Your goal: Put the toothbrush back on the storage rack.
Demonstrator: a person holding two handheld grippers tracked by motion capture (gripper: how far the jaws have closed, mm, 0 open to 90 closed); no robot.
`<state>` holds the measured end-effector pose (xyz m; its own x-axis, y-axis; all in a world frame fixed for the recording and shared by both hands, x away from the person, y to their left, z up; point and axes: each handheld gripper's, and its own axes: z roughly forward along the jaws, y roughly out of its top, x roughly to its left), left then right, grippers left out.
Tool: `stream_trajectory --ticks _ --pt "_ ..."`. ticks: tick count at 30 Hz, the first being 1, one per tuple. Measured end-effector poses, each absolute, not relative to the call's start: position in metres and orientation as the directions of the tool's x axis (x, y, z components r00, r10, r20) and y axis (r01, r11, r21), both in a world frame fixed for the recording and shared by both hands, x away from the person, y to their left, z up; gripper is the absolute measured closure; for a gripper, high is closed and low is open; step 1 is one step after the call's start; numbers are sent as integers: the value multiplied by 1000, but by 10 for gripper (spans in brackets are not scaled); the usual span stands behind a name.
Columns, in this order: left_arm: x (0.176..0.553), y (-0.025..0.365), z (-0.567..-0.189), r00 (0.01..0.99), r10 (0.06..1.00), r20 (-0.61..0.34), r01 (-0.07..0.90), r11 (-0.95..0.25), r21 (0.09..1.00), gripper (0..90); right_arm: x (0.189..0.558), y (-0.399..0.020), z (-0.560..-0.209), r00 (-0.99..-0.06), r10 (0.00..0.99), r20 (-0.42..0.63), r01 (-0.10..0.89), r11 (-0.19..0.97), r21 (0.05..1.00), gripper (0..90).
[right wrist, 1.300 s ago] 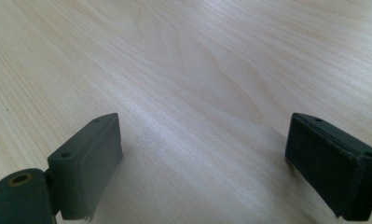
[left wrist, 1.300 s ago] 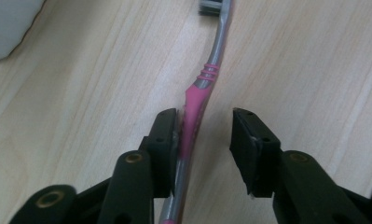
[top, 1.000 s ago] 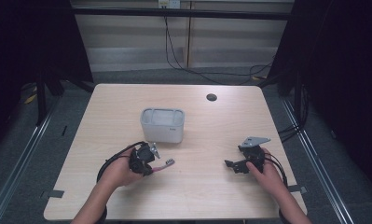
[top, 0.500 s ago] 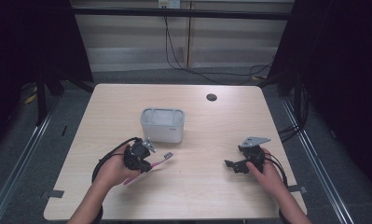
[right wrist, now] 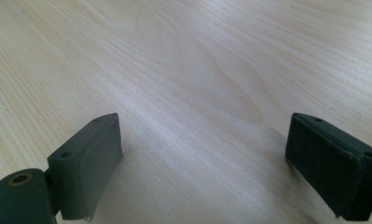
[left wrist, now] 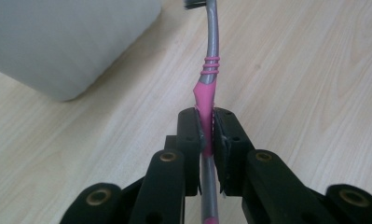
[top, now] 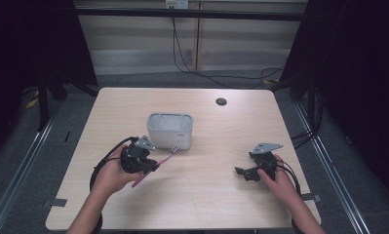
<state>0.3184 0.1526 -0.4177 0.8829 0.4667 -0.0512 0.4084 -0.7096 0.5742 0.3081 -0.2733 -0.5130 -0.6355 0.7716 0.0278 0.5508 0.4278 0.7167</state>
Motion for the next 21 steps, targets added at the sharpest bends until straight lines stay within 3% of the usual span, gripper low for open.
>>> stream_trajectory --ticks 21 --pt "317 157 -390 859 508 -57 384 -568 728 816 308 -273 -513 -635 772 29 552 428 716 101"
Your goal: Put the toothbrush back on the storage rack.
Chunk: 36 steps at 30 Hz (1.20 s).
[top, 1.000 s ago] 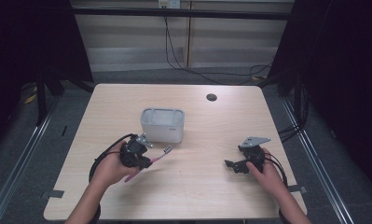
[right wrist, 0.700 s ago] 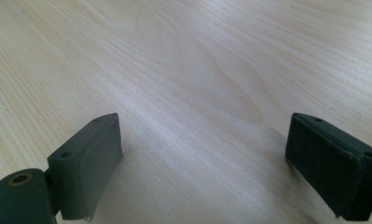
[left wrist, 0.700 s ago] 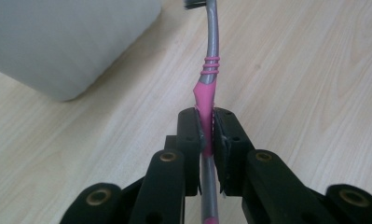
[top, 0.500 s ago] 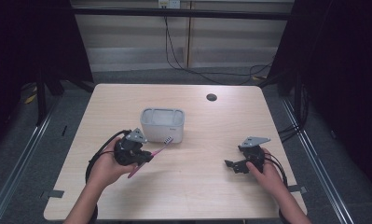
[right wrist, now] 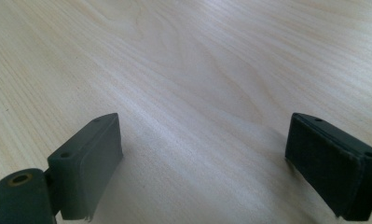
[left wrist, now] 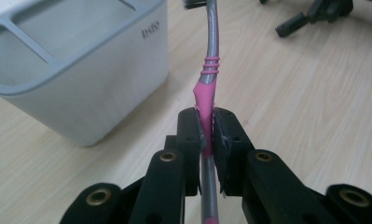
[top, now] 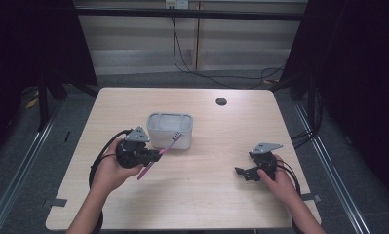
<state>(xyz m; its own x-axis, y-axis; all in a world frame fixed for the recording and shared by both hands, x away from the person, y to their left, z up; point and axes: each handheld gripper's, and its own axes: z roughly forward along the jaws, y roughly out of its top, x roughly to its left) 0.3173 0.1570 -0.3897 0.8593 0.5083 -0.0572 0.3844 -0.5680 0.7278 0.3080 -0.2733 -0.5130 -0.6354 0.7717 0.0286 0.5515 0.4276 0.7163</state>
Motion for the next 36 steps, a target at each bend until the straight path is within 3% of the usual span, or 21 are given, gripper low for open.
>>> stream_trajectory --ticks 13,36 --pt "322 162 -380 820 571 -23 362 -487 795 816 308 -273 -513 -635 772 28 551 428 717 101" --pt "333 171 -366 743 667 -51 349 -322 880 816 308 -273 -513 -635 772 28 551 428 717 101"
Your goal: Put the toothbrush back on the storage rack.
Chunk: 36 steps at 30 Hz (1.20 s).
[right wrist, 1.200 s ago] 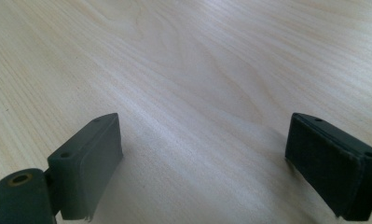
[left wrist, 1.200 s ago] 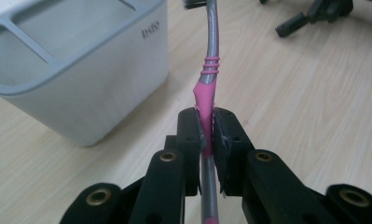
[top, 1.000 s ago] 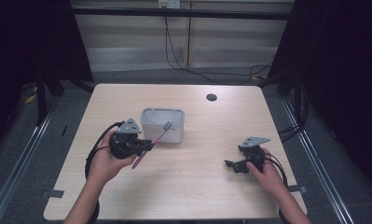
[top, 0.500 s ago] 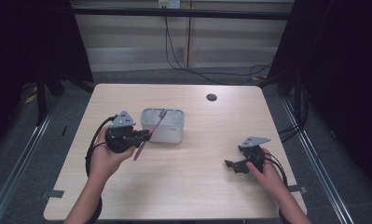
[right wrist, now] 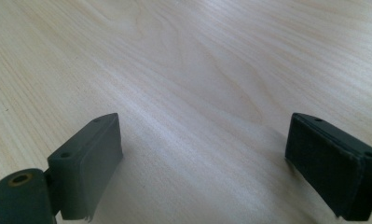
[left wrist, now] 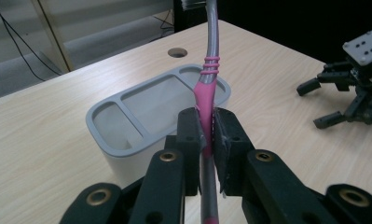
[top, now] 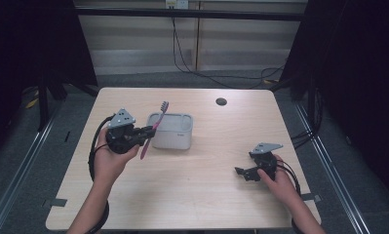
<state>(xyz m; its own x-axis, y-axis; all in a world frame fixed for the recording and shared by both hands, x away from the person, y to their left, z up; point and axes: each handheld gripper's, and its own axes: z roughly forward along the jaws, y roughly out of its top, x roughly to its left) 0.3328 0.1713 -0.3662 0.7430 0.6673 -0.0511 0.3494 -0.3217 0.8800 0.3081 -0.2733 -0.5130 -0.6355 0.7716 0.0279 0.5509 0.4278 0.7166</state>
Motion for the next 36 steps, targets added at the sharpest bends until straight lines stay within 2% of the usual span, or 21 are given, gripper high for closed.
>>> stream_trajectory --ticks 36 --pt "356 165 -352 644 761 -71 309 -173 935 816 308 -273 -513 -635 772 29 552 427 716 101"
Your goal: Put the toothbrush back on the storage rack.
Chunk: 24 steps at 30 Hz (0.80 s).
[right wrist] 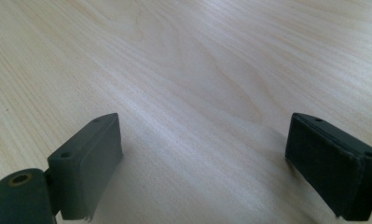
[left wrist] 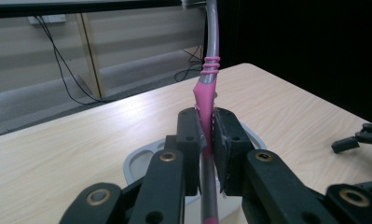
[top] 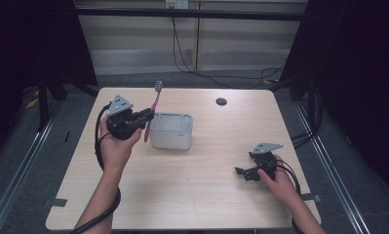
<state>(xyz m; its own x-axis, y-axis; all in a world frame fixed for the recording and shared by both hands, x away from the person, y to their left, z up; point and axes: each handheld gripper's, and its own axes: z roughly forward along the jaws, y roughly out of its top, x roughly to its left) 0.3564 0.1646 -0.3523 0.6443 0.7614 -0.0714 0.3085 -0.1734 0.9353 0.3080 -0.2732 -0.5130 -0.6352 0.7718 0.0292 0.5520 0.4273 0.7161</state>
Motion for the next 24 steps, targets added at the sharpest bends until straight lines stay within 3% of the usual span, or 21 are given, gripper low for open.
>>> stream_trajectory --ticks 24 --pt "373 158 -353 619 778 -106 307 -116 945 816 308 -273 -513 -636 772 28 551 428 717 101"
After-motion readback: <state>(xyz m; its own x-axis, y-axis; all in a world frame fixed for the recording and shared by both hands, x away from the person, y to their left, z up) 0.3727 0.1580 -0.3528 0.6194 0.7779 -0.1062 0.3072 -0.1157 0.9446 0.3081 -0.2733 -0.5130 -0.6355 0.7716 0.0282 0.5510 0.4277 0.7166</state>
